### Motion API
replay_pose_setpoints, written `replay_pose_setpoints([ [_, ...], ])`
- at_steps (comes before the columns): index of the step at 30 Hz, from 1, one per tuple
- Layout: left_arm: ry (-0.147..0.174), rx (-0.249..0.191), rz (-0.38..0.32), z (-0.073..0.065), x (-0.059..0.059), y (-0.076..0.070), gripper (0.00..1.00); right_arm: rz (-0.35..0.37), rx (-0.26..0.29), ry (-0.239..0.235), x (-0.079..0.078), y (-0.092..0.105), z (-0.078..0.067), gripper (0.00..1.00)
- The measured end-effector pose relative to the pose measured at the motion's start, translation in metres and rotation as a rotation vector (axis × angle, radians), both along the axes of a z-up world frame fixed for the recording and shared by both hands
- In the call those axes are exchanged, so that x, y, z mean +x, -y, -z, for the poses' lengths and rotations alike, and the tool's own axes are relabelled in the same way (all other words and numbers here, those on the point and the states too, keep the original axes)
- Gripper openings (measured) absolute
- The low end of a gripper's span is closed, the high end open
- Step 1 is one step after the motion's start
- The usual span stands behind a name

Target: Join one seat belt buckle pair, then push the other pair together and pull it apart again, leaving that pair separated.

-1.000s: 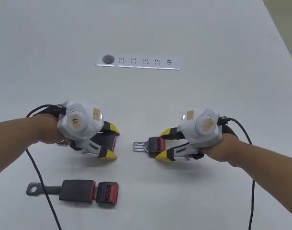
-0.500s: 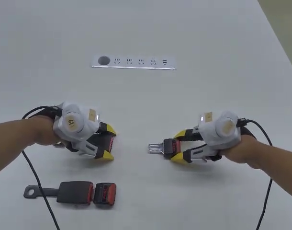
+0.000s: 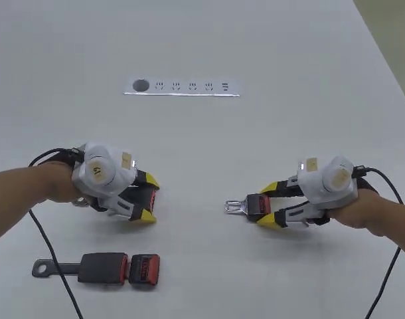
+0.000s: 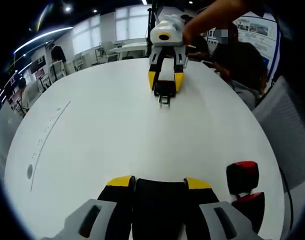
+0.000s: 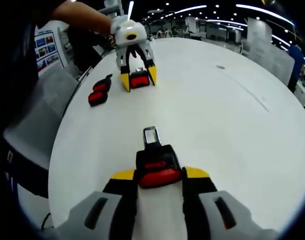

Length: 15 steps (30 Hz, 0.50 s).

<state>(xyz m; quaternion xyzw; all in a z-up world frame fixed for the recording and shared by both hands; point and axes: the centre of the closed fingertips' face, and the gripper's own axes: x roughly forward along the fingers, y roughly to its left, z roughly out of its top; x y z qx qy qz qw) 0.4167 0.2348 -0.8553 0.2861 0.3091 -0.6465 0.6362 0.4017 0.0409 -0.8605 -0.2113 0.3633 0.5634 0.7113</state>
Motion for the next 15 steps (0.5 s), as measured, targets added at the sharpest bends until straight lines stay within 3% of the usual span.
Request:
replay_pose_setpoints([
  [4, 0.001, -0.001, -0.001, 0.0, 0.0002, -0.0002, 0.4, 0.033, 0.02, -0.016, 0.0008, 0.0063, -0.0015, 0.35],
  [13, 0.013, 0.031, -0.005, 0.0004, 0.0003, 0.0019, 0.4, -0.001, -0.008, 0.012, 0.003, 0.0028, -0.0022, 0.36],
  [14, 0.039, 0.043, 0.011, 0.0005, 0.0023, 0.0012, 0.41, -0.01, -0.039, 0.048, 0.0058, 0.0061, -0.0015, 0.36],
  [15, 0.062, 0.06, 0.024, -0.0006, 0.0044, -0.0009, 0.43, 0.003, -0.04, 0.052, 0.0074, 0.0081, -0.0013, 0.37],
])
